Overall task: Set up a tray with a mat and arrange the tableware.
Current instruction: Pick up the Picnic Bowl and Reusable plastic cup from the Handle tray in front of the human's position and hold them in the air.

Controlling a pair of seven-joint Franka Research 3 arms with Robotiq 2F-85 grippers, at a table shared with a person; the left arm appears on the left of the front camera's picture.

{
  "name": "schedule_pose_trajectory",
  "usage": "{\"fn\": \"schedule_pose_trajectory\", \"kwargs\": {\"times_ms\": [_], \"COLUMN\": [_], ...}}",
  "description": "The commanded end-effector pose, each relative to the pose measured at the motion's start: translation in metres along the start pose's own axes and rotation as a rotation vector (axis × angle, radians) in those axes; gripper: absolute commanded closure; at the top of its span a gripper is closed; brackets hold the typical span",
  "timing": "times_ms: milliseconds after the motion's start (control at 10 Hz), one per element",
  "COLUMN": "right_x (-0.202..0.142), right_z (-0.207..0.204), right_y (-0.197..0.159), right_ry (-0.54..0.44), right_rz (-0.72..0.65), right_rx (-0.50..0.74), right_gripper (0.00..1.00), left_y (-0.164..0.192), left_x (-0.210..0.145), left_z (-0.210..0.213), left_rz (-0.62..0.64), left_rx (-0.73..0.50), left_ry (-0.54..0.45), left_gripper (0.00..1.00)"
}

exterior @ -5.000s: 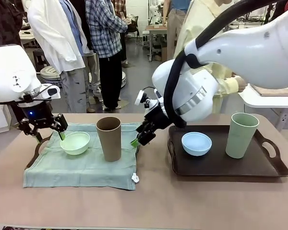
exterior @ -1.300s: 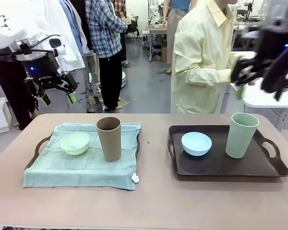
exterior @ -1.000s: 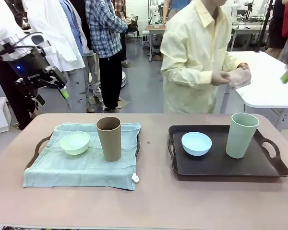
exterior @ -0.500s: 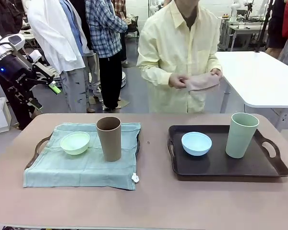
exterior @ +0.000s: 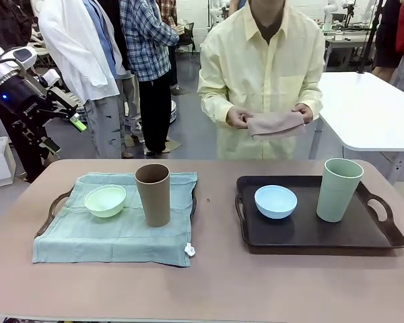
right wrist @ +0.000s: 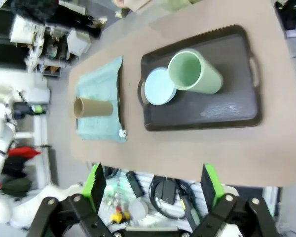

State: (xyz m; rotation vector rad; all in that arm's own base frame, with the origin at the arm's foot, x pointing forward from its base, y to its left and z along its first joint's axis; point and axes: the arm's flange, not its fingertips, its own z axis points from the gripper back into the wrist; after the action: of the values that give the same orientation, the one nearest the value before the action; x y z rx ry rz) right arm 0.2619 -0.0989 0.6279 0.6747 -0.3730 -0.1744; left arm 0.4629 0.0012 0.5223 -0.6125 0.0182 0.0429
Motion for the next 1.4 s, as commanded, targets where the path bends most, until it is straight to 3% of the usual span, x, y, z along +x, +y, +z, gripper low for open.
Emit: {"fn": "schedule_pose_trajectory", "kwargs": {"times_ms": [0,100,200,500,700,900,1300], "right_x": [0.040,0.054,0.067,0.087,0.087,0.085,0.059], "right_z": [0.013,0.023,0.030,0.021,0.013,-0.002,-0.018], "right_y": [-0.051,-0.086,-0.120,-0.185,-0.207,-0.225,-0.234], "right_ry": [0.168,0.247,0.247,0.205,0.202,0.228,0.241], "right_rz": [-0.009,-0.046,-0.056,-0.068,-0.093,-0.182,-0.208], "right_rx": [0.156,0.259,0.329,0.456,0.519,0.528,0.507], "right_gripper": [0.00,0.00,0.00,0.00,0.00,0.00,0.00], "left_y": [0.016,0.036,0.057,0.098,0.114,0.108,0.088], "left_x": [-0.004,-0.005,-0.008,-0.009,-0.012,-0.015,-0.007], "left_z": [0.012,0.025,0.031,0.015,0.001,-0.005,-0.012], "left_rz": [0.002,-0.002,-0.010,-0.022,0.014,-0.014,-0.050], "left_rx": [-0.181,-0.327,-0.461,-0.666,-0.695,-0.703,-0.692], "left_ry": [0.049,0.079,0.102,0.213,0.269,0.234,0.176], "left_gripper": [0.00,0.00,0.00,0.00,0.00,0.00,0.00]}}
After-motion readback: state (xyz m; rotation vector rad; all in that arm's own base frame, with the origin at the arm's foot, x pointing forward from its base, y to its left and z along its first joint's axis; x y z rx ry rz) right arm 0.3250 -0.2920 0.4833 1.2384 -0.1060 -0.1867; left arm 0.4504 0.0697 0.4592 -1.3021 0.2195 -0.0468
